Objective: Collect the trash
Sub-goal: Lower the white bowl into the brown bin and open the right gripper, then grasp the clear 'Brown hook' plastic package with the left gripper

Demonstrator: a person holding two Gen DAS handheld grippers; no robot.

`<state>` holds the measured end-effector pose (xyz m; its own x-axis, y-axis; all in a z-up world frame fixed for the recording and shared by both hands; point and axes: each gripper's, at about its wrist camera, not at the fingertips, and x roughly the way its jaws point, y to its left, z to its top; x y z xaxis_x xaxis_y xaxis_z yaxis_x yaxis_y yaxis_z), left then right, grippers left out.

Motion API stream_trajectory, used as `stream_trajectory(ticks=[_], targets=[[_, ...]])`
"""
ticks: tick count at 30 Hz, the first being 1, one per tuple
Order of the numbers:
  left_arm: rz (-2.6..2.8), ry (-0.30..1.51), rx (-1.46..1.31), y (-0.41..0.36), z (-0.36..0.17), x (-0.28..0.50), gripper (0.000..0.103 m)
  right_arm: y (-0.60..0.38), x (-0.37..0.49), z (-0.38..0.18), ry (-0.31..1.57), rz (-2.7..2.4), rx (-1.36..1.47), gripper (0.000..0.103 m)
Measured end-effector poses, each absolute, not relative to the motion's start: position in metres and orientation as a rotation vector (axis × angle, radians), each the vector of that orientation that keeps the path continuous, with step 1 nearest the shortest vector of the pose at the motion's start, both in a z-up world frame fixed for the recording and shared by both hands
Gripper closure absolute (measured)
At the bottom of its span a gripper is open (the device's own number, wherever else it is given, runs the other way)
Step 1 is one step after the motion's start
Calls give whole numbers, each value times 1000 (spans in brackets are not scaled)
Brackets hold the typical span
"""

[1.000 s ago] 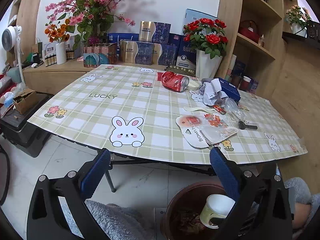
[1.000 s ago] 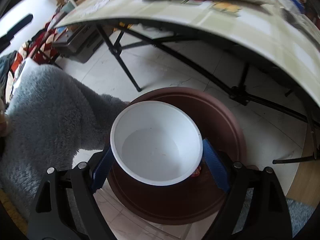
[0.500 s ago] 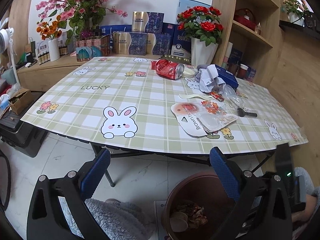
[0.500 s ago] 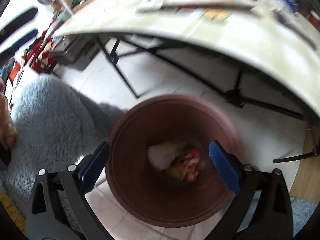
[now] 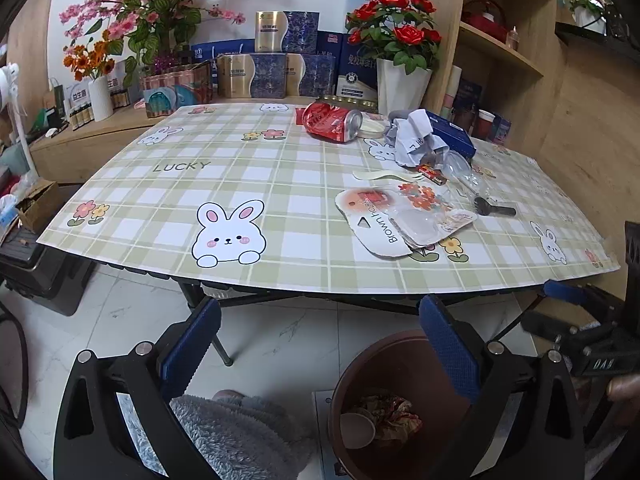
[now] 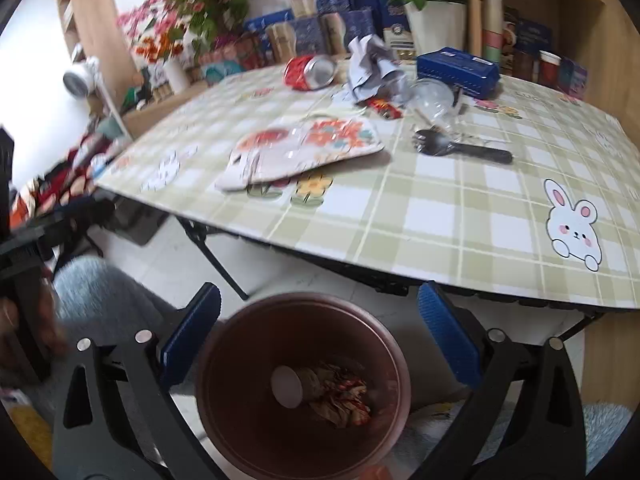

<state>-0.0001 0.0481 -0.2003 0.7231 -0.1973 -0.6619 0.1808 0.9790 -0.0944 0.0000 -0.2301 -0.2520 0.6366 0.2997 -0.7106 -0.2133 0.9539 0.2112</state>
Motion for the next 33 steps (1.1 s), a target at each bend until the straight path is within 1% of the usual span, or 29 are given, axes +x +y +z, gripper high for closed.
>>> stream_trajectory(ticks=[9,12,15,17,22,27,33], targets=[[-239,749,-25,45,-201,2,6,-259,5,-240,804,267,170,6],[-262,719,-38,44,-195,3,6,-271,7,-238,801,253,191,6],[-330,677,24,30,-184,9,6,-280,14,-238,809,271,214,6],[-353,688,96,15,-177,18,6,-281,22,-239,834,259,198,6],[-438,701,91,-11,-165,50,6,-287,30,-236,815,204,159,6],[-585,750,33,-30,-174,92,6,-302,44,-235,820,149,138,6],[-711,821,217,-62,-204,133,6,-320,60,-237,814,95,176,6]])
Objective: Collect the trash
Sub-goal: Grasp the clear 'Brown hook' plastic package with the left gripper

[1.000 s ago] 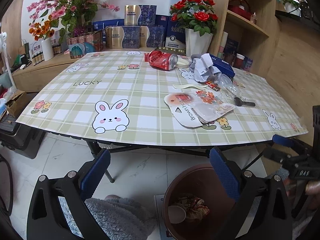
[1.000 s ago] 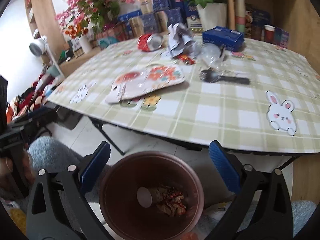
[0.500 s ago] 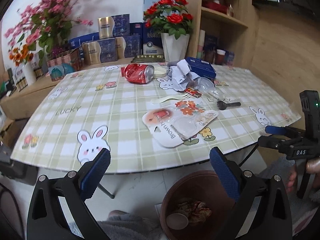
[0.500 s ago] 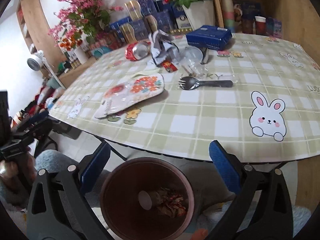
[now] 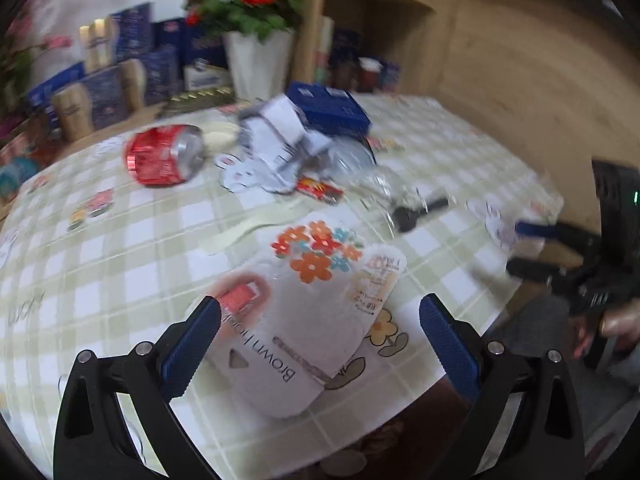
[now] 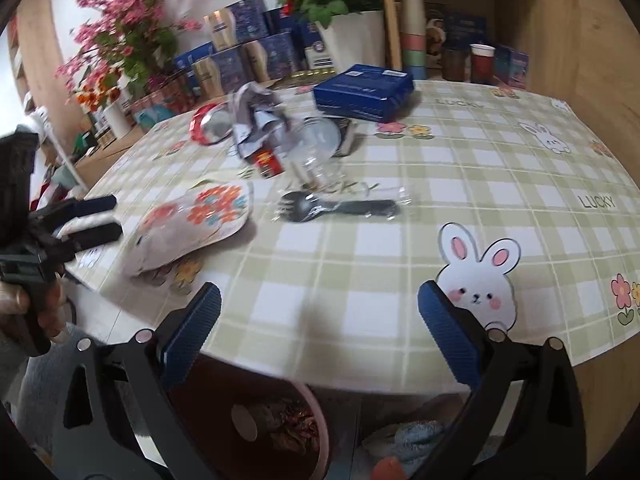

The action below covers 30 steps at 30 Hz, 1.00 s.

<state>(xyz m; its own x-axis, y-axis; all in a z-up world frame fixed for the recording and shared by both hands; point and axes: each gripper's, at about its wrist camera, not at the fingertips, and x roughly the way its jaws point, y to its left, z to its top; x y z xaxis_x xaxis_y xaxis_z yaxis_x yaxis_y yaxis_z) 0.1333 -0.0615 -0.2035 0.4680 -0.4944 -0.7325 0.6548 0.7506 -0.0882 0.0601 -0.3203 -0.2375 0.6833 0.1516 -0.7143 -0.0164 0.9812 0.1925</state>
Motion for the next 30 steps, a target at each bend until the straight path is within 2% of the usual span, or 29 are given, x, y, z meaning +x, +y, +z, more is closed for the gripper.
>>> stream_trajectory(ticks=[3,5,9,11,30], targets=[[-750,820,412,-81,-218,147,6,-324,63,-237,816,93,181,6],[-760,817,446,-86,-221,156,6,-326,64,-237,818,89,172,6],[-795,853,380,-88,-225,178,20,-331,65,-242,827,60,173,6],[-812,872,355,-89,-228,187,23,-333,66,-245,835,57,183,6],[-845,859,454,-106,-245,172,24,-323,69,-251,855,72,143,6]])
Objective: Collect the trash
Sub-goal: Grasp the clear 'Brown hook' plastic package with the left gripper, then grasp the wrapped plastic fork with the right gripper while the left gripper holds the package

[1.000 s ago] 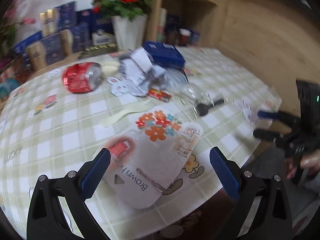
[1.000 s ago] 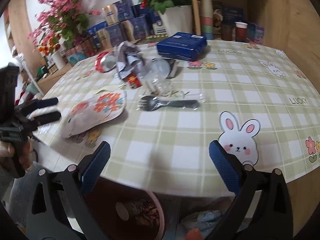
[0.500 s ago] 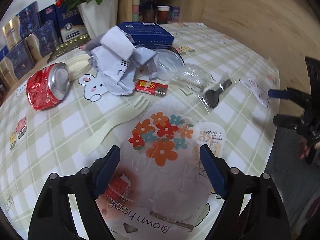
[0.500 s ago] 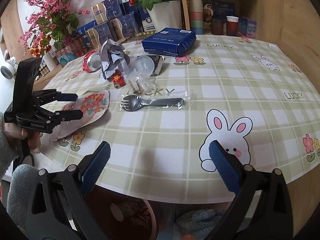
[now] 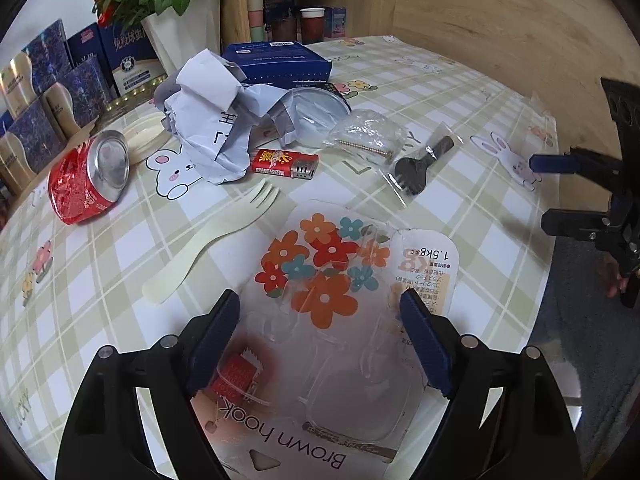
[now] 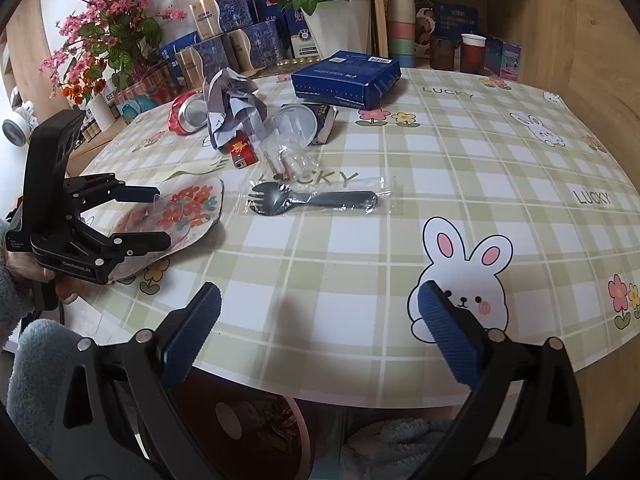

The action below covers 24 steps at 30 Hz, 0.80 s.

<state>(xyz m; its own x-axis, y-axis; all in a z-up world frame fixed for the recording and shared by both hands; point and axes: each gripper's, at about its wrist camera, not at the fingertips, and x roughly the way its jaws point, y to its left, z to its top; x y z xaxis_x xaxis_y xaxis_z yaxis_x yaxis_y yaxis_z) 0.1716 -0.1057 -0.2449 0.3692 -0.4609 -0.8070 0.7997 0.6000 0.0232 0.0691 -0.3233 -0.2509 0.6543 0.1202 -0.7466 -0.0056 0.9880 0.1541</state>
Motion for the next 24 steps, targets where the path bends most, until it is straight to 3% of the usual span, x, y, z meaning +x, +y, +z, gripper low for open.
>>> stream_trajectory(ticks=[1,2,3,11,24], targets=[[-843,851,462,-107,-244,170,25,-322,70,-251,854,73,141,6],[-848,850,450,-106,-243,169,39,-321,71,-251,852,75,138,6],[-849,833,440,-106,-239,168,46,-320,71,-250,850,77,135,6],[-793,845,404,-98,-238,159,46,-320,72,-250,845,88,123,6],[-507,842,-2,-39,-206,143,46,-333,114,-241,841,161,-60,6]])
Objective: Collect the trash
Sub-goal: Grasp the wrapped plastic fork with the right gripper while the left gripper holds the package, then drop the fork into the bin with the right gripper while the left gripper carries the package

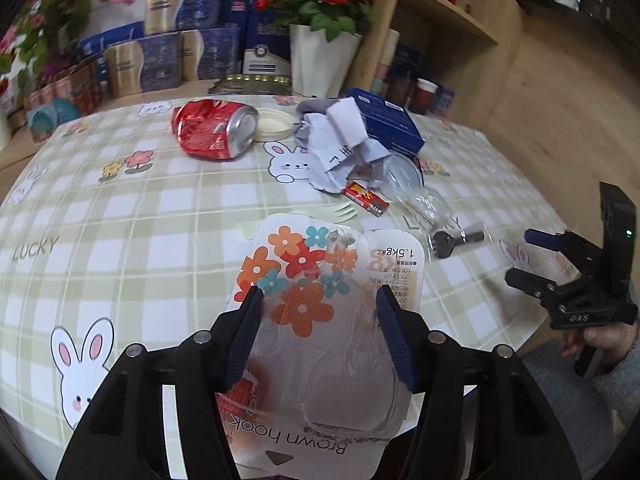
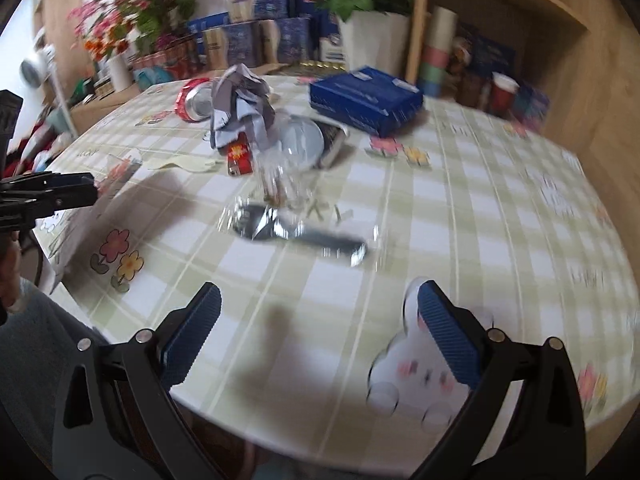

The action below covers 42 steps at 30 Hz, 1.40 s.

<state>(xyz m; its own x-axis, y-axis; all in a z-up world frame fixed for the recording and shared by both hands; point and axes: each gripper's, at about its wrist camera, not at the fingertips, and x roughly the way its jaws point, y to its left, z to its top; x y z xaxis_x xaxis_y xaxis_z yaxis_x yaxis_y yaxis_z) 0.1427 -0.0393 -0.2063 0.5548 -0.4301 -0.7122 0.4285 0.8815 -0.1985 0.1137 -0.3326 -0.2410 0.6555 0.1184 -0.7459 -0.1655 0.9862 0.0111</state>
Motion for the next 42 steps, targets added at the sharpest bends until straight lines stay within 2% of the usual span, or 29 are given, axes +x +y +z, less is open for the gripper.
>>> stream_trajectory(ticks=[3,8,12,14,17,19,20,21,22,27,35,42], targets=[[-482,839,-54,-31,-203,142,46,-341,144,-239,852,206,7,6],[-470,821,-40,-26,-191,134,46,-327,188,-258,964,283,-104,6],[-467,809,-41,-21,-184,125,46,-314,194,-269,1029,352,-172,6],[-464,808,-41,-20,-181,119,46,-308,191,-268,1035,376,-194,10],[-463,806,-35,-20,-179,114,46,-307,185,-265,1042,377,-180,27],[-462,804,-31,-21,-177,111,46,-307,178,-261,1036,377,-167,53],[-464,803,-32,-22,-176,108,46,-307,174,-260,1035,381,-156,62],[-467,804,-37,-21,-176,107,46,-307,170,-259,1035,386,-147,81],[-470,806,-46,-21,-175,106,46,-306,165,-258,1025,378,-141,85],[-472,803,-69,-21,-169,93,46,-301,135,-255,961,354,-46,91],[-479,806,-108,-14,-164,63,46,-305,88,-239,846,306,236,94],[-482,785,-125,-7,-158,34,46,-293,46,-225,791,375,370,94]])
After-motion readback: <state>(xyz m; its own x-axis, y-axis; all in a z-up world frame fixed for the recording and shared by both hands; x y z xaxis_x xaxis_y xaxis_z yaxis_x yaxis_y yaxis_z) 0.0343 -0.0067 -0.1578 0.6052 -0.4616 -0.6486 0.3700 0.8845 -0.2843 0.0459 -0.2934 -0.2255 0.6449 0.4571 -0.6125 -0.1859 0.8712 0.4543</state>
